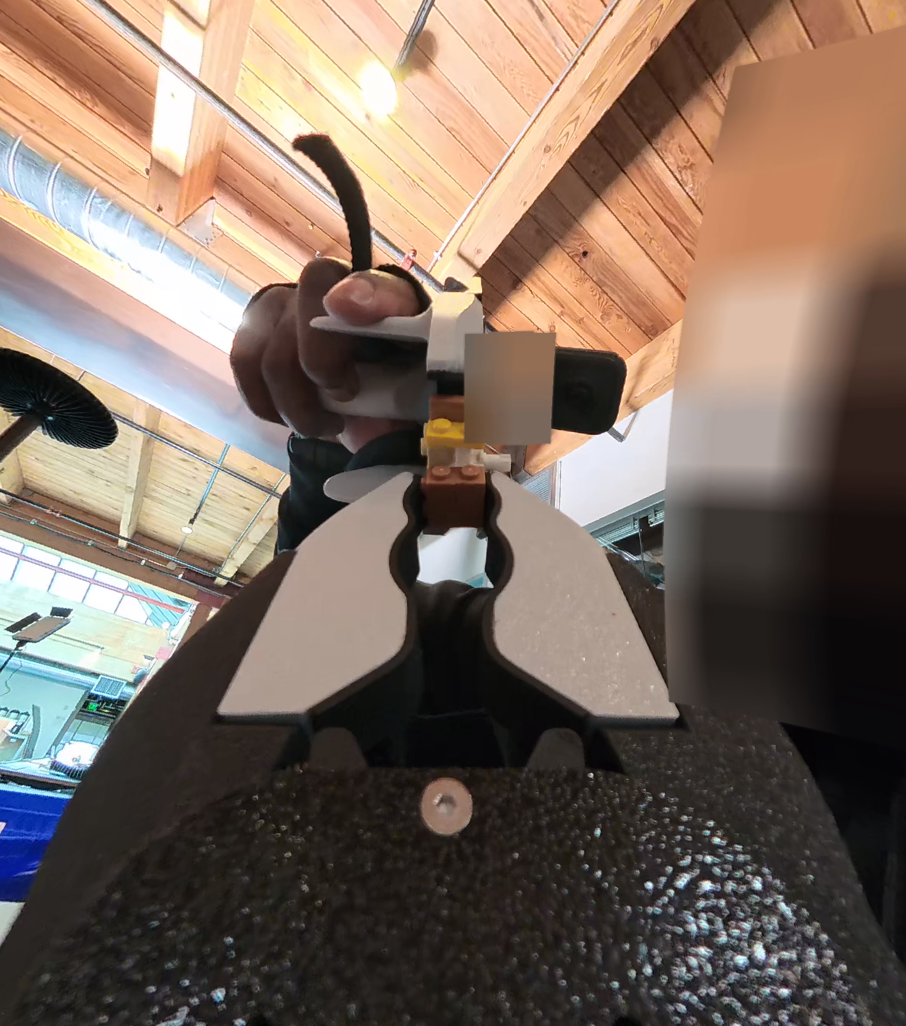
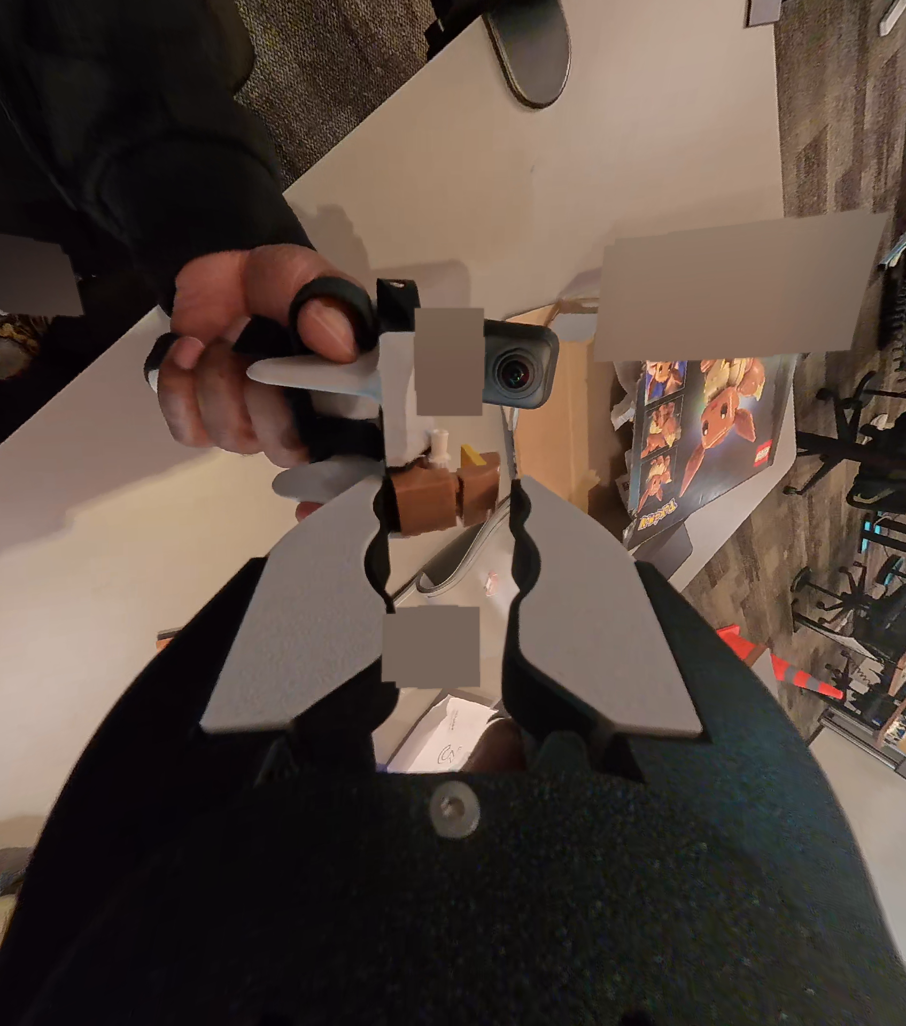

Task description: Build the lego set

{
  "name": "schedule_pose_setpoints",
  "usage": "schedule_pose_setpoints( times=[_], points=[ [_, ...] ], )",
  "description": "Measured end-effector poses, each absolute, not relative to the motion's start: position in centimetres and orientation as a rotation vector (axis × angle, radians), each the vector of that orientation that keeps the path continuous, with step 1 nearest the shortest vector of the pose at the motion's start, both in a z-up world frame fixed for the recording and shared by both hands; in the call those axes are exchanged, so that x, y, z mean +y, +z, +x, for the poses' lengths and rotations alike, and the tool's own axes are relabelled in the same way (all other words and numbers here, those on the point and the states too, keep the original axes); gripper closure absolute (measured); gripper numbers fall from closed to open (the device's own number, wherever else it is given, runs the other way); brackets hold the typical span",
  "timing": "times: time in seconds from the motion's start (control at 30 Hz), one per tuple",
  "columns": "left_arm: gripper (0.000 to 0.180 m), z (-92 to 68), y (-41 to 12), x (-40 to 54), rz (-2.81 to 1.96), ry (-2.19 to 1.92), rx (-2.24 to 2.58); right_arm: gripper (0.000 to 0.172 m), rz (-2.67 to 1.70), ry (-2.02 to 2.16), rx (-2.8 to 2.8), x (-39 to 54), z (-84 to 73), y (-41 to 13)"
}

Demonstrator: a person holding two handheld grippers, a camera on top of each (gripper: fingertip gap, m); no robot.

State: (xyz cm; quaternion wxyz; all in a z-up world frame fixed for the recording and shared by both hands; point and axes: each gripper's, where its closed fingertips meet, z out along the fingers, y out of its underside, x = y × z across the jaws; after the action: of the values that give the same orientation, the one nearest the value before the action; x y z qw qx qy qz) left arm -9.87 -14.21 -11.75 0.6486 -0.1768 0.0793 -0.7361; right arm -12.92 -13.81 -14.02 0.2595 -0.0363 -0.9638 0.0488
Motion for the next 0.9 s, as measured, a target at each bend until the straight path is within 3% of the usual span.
schedule_pose_setpoints(
  times=[0.9],
  points=[
    [0.162,-10.4,-11.0,-14.6,-0.377,-1.743,0.14,0.122,-0.133,0.087,-2.587,-12.7,-12.6,-14.0]
  ],
)
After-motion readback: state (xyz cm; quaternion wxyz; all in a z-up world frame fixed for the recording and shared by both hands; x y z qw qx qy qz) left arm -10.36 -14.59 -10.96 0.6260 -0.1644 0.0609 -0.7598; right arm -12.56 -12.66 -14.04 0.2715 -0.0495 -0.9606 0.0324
